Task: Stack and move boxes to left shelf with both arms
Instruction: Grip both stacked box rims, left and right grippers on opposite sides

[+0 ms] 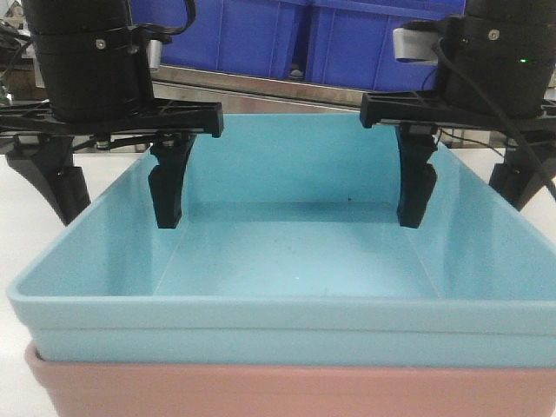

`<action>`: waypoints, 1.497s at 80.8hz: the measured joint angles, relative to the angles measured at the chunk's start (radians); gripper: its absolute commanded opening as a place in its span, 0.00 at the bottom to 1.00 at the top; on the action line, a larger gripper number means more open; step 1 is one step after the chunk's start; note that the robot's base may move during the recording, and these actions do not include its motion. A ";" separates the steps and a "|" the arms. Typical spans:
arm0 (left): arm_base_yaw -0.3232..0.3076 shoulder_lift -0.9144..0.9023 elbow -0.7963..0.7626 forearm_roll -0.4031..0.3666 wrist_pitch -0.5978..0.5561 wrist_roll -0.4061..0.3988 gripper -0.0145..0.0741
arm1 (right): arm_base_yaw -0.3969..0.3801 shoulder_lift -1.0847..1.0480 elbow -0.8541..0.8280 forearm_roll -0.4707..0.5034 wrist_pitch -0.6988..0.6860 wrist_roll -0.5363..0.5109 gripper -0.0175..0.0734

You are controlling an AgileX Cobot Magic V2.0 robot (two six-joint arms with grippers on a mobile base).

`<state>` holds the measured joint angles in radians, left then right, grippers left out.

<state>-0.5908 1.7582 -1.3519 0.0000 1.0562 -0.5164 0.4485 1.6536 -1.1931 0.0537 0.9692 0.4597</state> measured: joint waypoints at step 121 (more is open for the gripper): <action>0.000 0.057 0.000 -0.045 -0.017 0.015 0.30 | 0.000 0.012 0.025 0.000 -0.027 0.002 0.53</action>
<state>-0.5908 1.8151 -1.3523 -0.0450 1.0392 -0.5018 0.4485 1.6652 -1.1682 0.0537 0.9424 0.4617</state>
